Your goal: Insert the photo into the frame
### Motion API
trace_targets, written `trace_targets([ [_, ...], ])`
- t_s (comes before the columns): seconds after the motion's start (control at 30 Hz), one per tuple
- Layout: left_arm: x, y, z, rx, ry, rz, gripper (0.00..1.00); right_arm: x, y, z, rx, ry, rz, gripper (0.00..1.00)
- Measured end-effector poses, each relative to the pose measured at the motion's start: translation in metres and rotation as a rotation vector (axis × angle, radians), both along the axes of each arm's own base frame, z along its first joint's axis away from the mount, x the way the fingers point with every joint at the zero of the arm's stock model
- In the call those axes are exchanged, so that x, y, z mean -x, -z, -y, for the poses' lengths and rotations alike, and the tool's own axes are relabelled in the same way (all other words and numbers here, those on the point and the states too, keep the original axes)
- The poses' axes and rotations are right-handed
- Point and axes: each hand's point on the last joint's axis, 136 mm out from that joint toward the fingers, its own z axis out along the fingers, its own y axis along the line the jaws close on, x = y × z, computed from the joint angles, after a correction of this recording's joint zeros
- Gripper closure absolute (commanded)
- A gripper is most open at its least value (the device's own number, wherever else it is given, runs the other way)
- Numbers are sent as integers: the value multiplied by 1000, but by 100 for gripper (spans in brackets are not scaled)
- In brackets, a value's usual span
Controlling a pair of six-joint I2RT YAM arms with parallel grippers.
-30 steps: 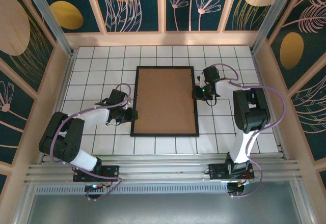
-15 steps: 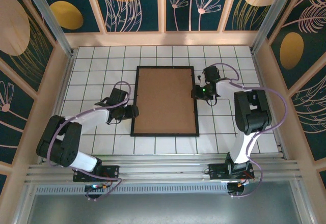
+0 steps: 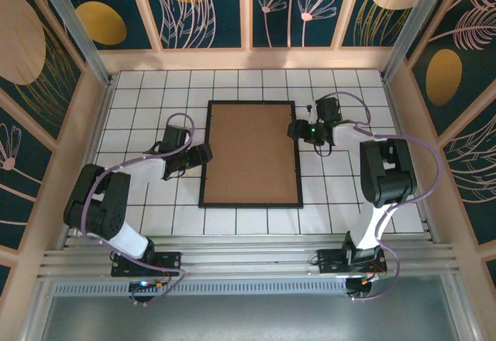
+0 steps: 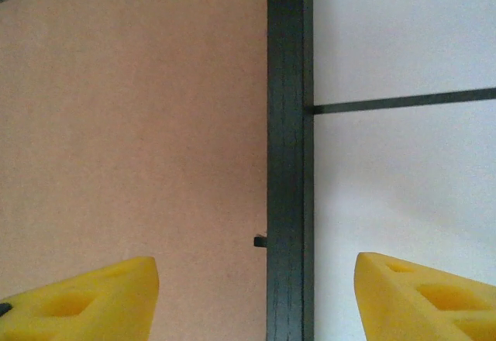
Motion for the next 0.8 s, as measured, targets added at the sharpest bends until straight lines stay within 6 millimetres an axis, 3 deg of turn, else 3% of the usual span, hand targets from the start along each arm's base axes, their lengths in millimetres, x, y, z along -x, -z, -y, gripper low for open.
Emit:
trace_targets([
  [0.2,-1,8,11,50,38,-14,30,2,20,-14,-37,-26,-49,34],
  [0.37,5,6,29,87,96,-8,35,-7,18,-22,-57,-36,-43,36],
  [0.5,18,8,43,81,143,-2,38,-36,16,-26,-53,-21,-4,36],
  [0.63,43,9,65,81,221,14,38,-75,13,-36,-59,-11,56,36],
  [0.73,75,8,88,86,321,21,35,-103,8,-56,-69,-33,101,35],
  [0.8,100,6,105,119,413,6,33,-115,1,-81,-87,-80,124,34],
])
